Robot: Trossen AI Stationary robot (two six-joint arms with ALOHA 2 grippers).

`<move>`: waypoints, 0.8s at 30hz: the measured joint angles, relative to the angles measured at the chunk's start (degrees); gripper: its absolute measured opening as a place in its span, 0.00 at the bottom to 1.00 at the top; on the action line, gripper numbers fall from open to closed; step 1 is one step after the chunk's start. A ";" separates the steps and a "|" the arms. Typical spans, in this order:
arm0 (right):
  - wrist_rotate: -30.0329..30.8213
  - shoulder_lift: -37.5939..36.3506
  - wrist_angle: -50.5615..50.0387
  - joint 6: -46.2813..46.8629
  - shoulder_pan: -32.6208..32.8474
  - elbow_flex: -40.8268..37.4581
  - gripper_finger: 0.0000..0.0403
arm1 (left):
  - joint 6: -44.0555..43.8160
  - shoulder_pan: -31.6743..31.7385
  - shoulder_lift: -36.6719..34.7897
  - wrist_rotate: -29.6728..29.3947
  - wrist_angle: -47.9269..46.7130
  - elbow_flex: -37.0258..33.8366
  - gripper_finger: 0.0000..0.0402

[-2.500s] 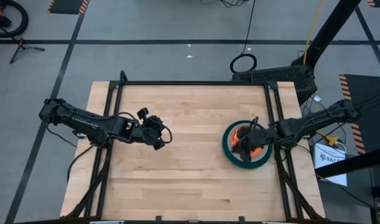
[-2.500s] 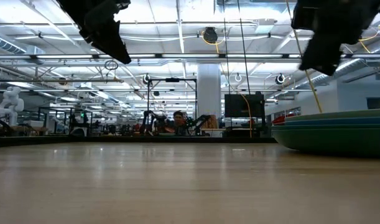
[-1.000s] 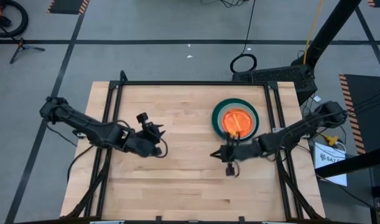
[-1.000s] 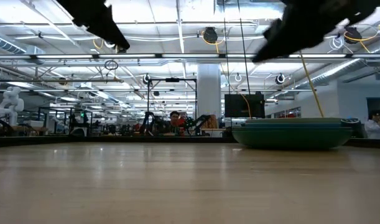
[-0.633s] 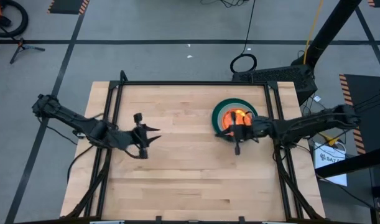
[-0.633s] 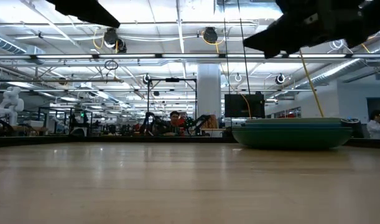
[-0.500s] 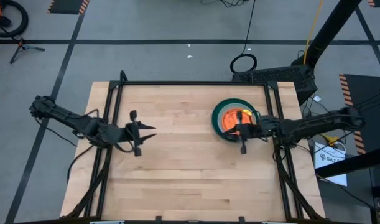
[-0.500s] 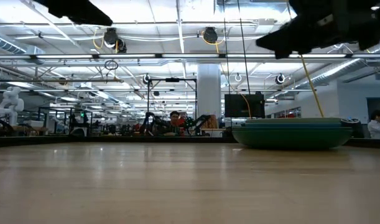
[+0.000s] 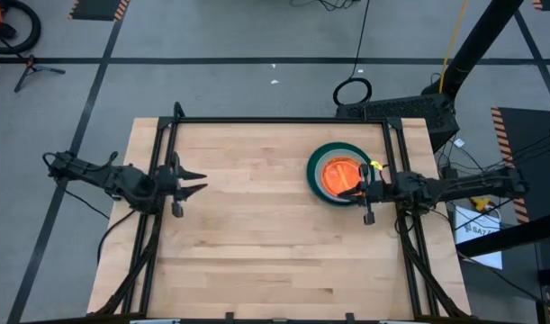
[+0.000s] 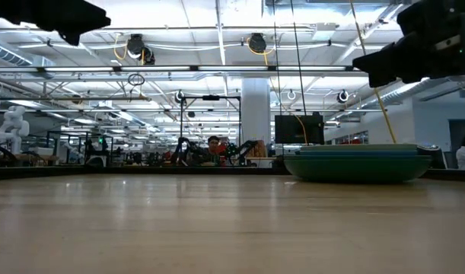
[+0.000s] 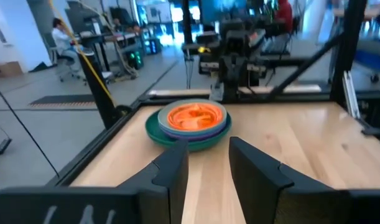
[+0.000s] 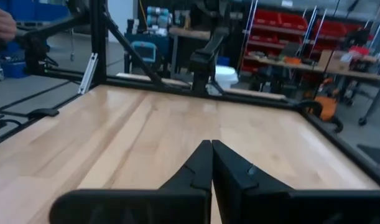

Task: Stack plastic plates
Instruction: Return to Home Position

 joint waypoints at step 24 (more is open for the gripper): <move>-0.15 -27.02 -12.25 -0.78 -0.02 -4.91 0.00 | -8.13 3.95 -20.12 -0.03 0.20 -15.41 0.30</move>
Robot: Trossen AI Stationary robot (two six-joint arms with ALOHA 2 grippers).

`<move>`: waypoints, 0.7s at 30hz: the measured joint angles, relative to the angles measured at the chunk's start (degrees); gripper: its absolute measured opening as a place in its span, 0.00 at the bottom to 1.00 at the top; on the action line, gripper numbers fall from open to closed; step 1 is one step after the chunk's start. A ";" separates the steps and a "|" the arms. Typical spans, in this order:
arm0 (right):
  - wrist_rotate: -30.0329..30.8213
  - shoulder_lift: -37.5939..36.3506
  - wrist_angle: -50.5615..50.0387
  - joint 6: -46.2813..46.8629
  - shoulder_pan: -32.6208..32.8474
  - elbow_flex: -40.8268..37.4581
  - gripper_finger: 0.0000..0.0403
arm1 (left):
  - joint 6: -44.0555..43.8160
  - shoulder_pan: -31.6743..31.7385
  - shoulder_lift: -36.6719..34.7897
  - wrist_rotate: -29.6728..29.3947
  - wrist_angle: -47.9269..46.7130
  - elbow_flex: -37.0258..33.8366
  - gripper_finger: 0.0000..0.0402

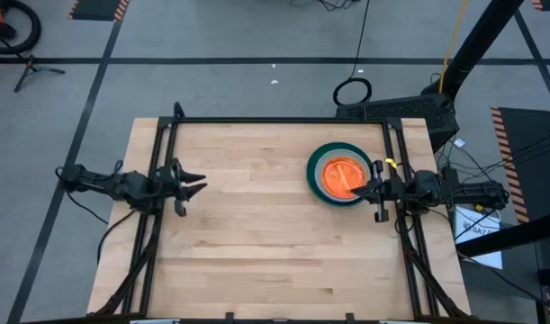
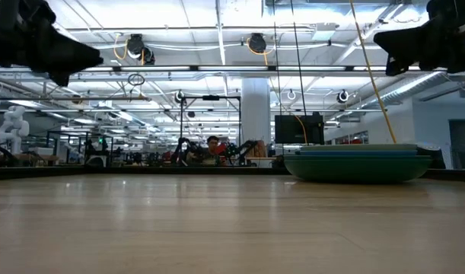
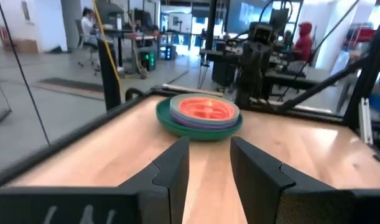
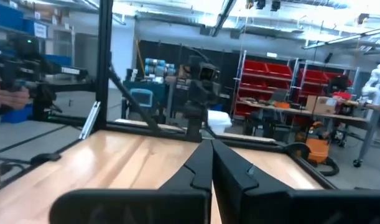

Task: Stack plastic plates
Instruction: Return to Home Position

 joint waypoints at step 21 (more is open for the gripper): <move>-2.83 0.64 -6.32 -2.54 0.00 -0.21 0.02 | 2.83 0.00 2.43 -4.59 8.14 -5.20 0.30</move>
